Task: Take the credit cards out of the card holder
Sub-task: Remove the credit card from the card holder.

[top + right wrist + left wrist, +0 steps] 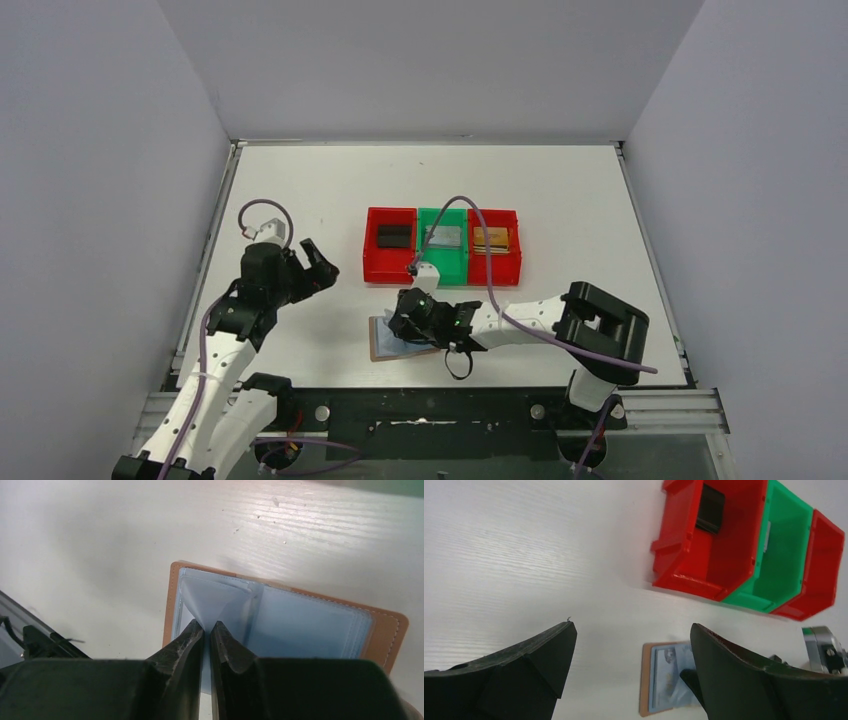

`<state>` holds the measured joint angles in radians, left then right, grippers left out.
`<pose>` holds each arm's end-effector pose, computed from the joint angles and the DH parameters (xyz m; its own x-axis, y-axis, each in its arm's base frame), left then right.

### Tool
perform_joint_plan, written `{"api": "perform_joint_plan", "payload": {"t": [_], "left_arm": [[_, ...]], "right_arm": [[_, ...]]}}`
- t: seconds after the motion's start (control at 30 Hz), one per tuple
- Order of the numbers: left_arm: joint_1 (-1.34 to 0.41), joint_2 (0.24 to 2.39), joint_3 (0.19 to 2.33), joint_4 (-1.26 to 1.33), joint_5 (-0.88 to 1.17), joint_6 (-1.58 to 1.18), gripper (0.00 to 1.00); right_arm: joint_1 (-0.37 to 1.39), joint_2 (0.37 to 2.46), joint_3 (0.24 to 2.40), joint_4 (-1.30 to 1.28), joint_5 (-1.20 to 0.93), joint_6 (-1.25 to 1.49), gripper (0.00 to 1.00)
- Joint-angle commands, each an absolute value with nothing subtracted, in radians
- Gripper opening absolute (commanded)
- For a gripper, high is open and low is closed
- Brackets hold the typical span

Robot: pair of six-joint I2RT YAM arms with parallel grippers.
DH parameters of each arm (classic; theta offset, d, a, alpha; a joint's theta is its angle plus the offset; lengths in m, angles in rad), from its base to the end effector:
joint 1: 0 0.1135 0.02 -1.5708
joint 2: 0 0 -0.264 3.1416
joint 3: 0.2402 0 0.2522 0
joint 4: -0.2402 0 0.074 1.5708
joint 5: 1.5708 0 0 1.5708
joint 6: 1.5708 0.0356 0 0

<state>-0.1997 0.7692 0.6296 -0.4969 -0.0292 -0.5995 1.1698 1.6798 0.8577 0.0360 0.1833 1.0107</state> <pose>0.1662 -0.0326 0.2573 -0.5799 -0.4580 -0.6737 -0.1840 0.8792 -0.4394 0.1373 0.3072 0.1602 -0.8711 0.0795 -0.4847 -0.2202 0.8188 0.5301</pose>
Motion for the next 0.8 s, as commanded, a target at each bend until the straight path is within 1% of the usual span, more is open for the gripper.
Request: {"api": "perform_joint_plan", "payload": {"t": [0.0, 0.17, 0.33, 0.57, 0.77], "left_arm": [[-0.195, 0.761, 0.581, -0.395, 0.266, -0.67, 0.84], [-0.198, 0.788, 0.499, -0.28, 0.502, -0.736, 0.79], [-0.247, 0.818, 0.44, -0.17, 0.626, -0.781, 0.74], [-0.476, 0.86, 0.362, -0.059, 0.516, -0.832, 0.74], [-0.543, 0.925, 0.287, 0.064, 0.472, -0.877, 0.72]], "right_arm": [[1.145, 1.614, 0.771, 0.322, 0.096, 1.045, 0.11], [1.117, 1.59, 0.656, 0.48, 0.055, 1.098, 0.12], [1.105, 1.581, 0.6, 0.532, 0.051, 1.129, 0.13], [1.099, 1.592, 0.583, 0.526, 0.062, 1.167, 0.14], [1.094, 1.588, 0.57, 0.514, 0.071, 1.192, 0.15]]}}
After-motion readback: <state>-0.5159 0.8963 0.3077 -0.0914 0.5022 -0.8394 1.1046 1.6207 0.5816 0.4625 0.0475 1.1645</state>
